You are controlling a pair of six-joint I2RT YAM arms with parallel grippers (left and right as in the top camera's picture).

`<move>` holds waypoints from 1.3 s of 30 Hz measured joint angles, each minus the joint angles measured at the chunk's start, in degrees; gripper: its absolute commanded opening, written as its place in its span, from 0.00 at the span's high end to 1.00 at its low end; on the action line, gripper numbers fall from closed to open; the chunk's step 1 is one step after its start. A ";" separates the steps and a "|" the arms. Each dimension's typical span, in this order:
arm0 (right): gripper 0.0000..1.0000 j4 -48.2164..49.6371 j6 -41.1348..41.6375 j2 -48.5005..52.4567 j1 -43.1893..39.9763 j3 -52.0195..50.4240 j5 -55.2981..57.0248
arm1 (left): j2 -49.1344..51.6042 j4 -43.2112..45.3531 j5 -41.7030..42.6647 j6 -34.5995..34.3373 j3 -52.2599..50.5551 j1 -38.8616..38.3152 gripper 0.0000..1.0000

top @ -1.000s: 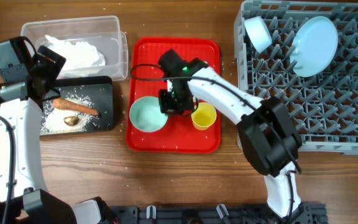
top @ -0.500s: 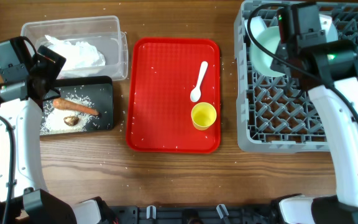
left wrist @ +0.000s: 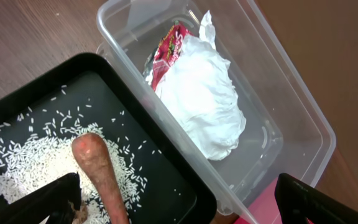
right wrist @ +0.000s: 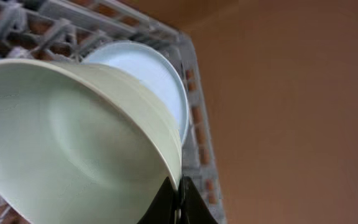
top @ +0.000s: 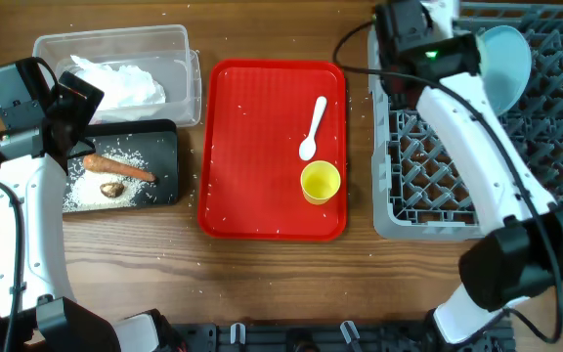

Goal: Sort waste into correct bins and load items into the dishwasher rack
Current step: 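Grasp the mint bowl with the right gripper and place it in the rack, then move the right gripper to the yellow cup and grasp it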

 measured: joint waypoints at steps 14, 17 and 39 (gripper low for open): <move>0.96 -0.76 -9.60 7.39 1.36 0.00 6.29 | 0.00 0.00 0.02 0.00 0.00 0.00 0.00; 0.96 -3.69 -8.35 8.92 1.53 -0.02 4.35 | 0.00 -0.02 0.00 0.00 0.00 0.00 0.00; 0.45 -17.53 4.72 9.22 7.74 -0.59 -4.72 | 0.00 -0.02 0.00 0.00 0.00 0.00 0.00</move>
